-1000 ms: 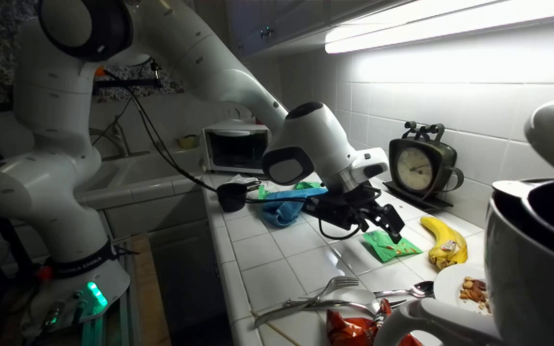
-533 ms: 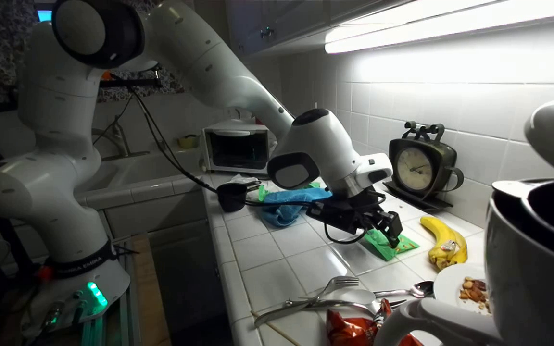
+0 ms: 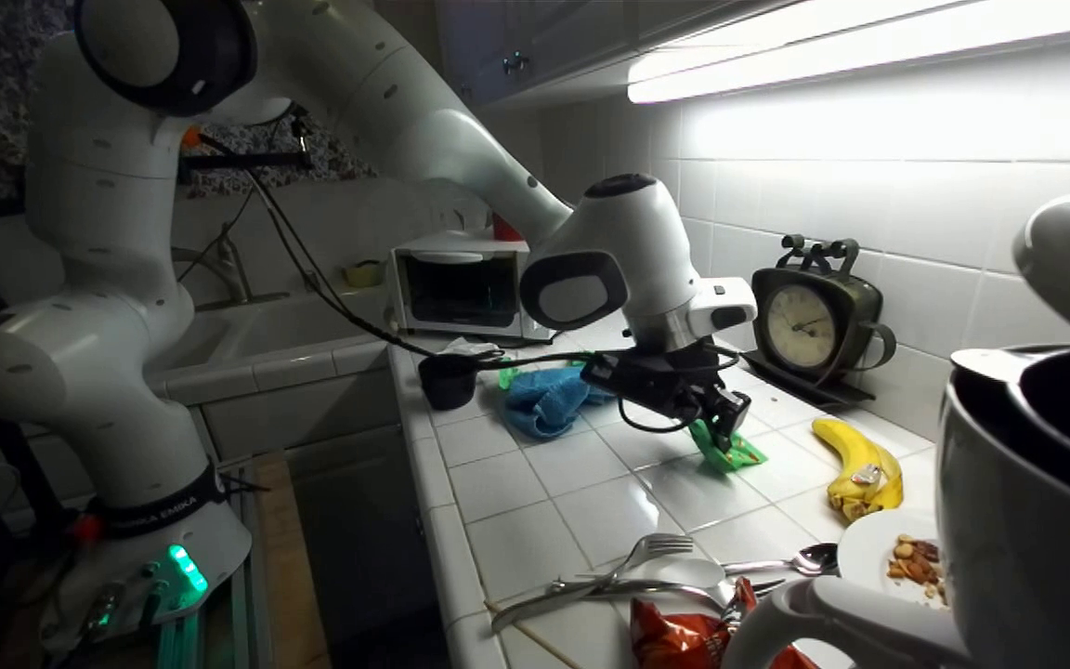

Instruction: Remove the fork from underneath the table

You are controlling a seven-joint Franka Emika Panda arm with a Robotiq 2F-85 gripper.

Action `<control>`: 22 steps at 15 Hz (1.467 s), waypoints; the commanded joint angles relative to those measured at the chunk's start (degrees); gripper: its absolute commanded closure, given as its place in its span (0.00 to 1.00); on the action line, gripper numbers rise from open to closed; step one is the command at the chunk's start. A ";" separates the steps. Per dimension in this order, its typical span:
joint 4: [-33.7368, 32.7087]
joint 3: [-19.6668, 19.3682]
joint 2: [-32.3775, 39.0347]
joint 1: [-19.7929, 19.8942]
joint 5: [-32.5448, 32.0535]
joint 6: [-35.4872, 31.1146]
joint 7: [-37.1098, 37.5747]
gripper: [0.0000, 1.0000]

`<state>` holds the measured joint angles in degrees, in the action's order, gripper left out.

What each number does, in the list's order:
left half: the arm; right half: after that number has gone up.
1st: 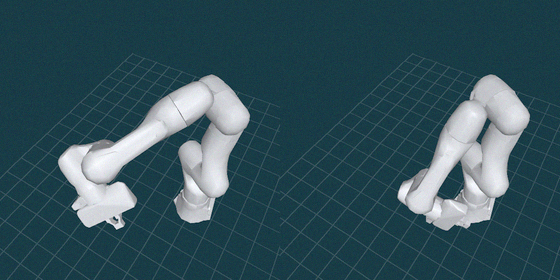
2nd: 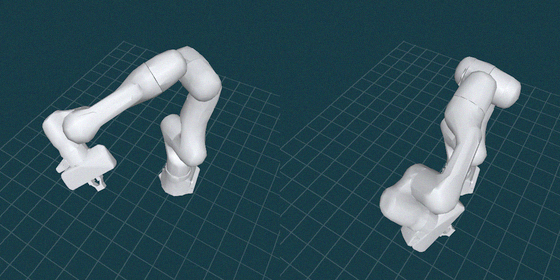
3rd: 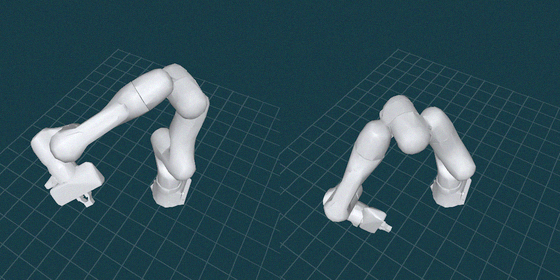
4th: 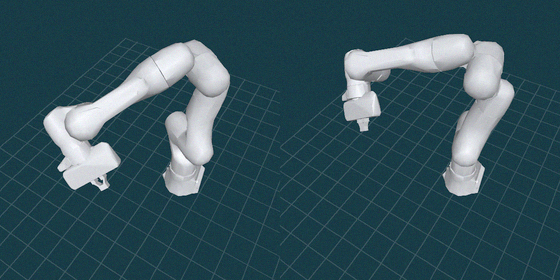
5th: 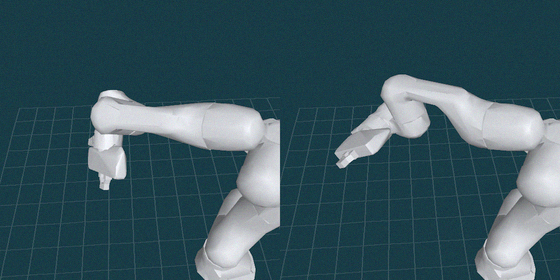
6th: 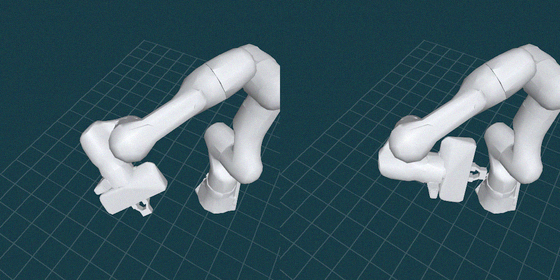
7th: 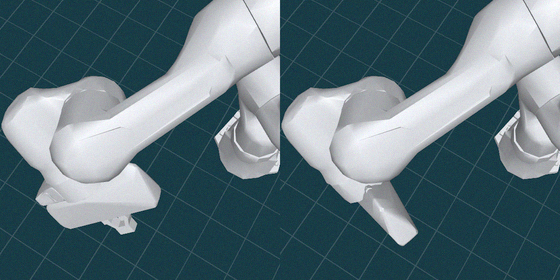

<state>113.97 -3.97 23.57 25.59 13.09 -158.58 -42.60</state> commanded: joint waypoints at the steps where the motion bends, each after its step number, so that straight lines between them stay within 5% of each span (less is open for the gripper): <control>1: 3.68 -1.76 -5.49 -3.14 -4.96 7.21 5.86 0.90; 5: 6.22 -2.77 -9.43 -5.70 -7.84 11.26 9.35 0.90; 6: 6.86 -3.20 -10.12 -6.24 -8.48 11.73 10.37 0.49; 7: 7.34 -3.63 -10.81 -6.66 -9.02 12.02 11.36 0.49; 14: 13.24 -5.24 -20.49 -7.86 -9.13 15.75 14.55 0.01; 22: 18.16 -7.53 -35.20 -9.86 -14.88 26.23 21.92 0.00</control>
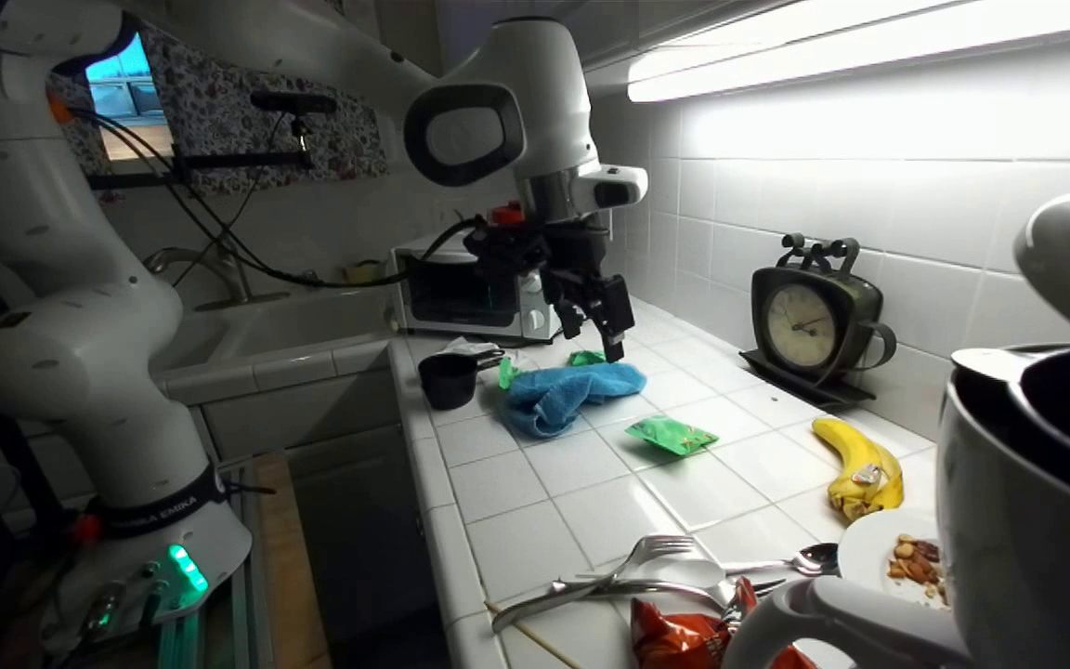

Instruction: Remove the fork from underneath the table

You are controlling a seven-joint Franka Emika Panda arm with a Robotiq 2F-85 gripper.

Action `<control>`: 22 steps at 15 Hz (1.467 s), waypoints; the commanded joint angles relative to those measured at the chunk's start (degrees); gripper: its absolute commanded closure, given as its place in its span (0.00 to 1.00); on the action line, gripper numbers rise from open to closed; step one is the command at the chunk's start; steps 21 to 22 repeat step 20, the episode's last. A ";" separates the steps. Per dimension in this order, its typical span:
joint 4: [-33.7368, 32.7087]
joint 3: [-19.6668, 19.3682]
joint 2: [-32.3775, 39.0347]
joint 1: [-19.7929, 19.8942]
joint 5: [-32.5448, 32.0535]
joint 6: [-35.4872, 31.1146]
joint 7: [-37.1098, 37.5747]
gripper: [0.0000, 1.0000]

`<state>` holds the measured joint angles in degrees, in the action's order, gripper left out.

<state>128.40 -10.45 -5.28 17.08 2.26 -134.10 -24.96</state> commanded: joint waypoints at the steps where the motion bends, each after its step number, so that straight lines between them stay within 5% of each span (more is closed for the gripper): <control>1: 4.58 -1.01 -7.96 -1.45 -5.22 1.83 5.56 0.00; 11: 9.96 -0.33 -16.49 -1.42 -14.35 -0.69 12.34 0.00; 22: 7.47 -1.80 -13.93 -2.64 -12.30 0.85 10.33 0.00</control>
